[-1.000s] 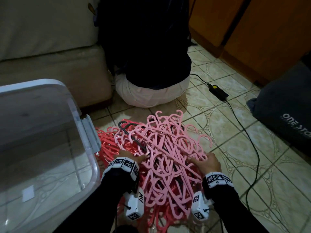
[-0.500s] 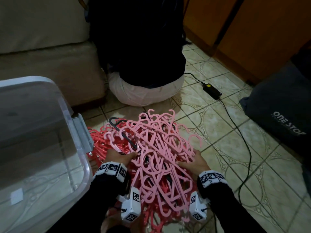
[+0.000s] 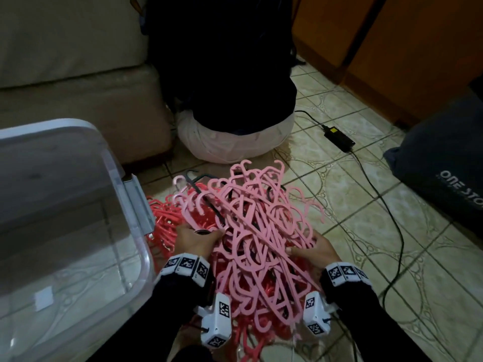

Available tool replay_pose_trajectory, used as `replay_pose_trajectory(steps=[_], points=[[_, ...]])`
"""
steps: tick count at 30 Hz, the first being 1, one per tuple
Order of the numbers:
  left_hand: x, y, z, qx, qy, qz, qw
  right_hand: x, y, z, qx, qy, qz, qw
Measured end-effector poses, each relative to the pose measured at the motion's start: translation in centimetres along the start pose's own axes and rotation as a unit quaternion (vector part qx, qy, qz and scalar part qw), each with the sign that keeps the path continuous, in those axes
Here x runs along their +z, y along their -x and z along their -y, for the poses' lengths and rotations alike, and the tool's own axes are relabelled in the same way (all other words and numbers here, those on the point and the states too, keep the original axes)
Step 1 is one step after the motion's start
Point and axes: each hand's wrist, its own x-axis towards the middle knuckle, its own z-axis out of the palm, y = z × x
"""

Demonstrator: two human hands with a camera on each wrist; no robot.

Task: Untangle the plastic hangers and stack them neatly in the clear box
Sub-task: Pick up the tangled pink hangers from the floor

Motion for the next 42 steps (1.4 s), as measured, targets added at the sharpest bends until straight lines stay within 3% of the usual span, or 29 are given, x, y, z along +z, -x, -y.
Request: replay_pose_trajectory(steps=[5,12,17,21,25,31,33,36,42], points=[[0.1,0.9,-0.8,0.043,-0.058,-0.030,0.997,0.1,-0.1,-0.7,0.028,0.018,-0.004,0.999],[-0.1,1.9,-1.9,0.058,-0.126,0.012,0.990,-1.1,0.1,-0.1,0.012,0.006,-0.046,0.999],[-0.6,2.3,-3.5,0.086,-0.040,0.014,0.995,-2.9,1.3,2.8,-0.047,0.002,-0.048,0.998],[-1.5,3.1,-6.7,0.142,0.055,0.002,0.988,-6.3,2.4,7.2,-0.119,0.097,-0.044,0.987],[-3.8,4.3,-10.9,0.192,0.078,-0.006,0.978,-9.2,4.0,12.3,-0.188,0.140,-0.074,0.969],[-11.5,5.6,-16.7,0.221,0.122,-0.005,0.968,-9.3,7.7,21.3,-0.275,0.162,-0.099,0.942],[-15.4,5.9,-18.1,0.245,0.138,-0.032,0.959,-8.2,9.1,24.6,-0.307,0.159,-0.086,0.934],[-22.2,6.3,-19.2,0.253,0.140,-0.074,0.954,-5.2,11.5,30.1,-0.350,0.151,-0.042,0.924],[-36.2,7.8,-17.1,0.173,0.145,-0.150,0.963,5.0,15.8,39.8,-0.395,0.161,0.024,0.904]])
